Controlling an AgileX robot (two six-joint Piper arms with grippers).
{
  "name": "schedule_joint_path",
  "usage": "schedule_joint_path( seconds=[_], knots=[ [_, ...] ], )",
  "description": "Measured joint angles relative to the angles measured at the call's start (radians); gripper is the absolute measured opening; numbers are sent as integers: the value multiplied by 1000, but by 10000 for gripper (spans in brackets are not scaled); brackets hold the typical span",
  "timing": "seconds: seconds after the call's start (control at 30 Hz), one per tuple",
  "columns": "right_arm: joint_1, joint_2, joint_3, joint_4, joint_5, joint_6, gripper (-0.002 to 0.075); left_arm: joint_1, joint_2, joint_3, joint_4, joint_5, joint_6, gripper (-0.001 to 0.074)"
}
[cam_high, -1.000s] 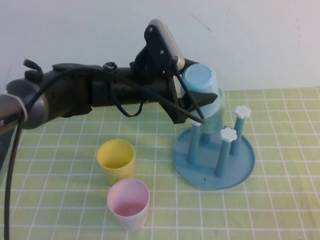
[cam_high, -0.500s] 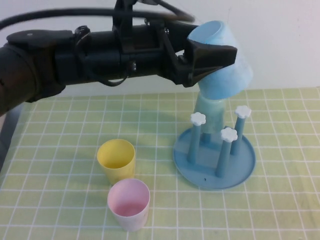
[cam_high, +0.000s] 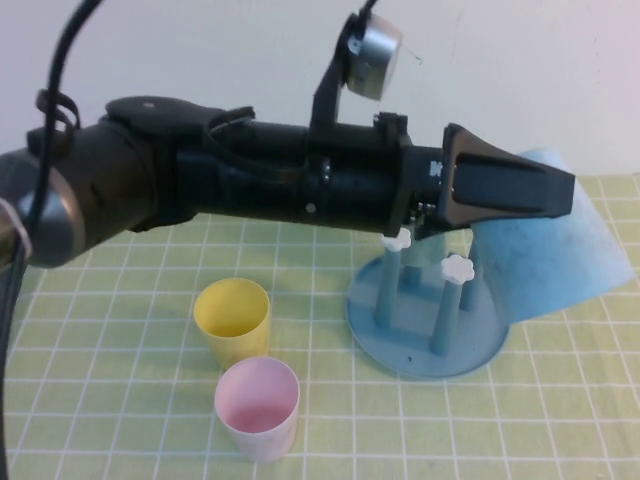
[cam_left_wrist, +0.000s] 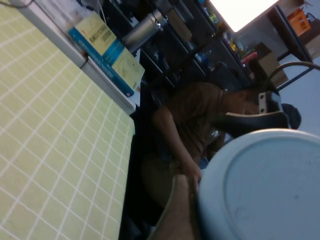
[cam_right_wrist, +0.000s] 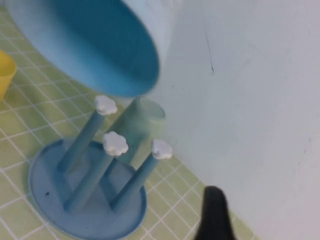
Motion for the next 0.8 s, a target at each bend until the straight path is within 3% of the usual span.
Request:
schedule_joint_path(
  seconds=[0.1, 0.27, 0.8],
  knots=[
    [0, 39, -14, 104, 27, -205, 501, -19, 54, -1, 0, 7, -68, 579],
    [0, 67, -13, 287, 76, -484, 540, -34, 160, -1, 0, 0, -134, 579],
    [0, 238, -14, 374, 171, -650, 545, -51, 262, -11, 0, -98, -190, 579]
  ],
)
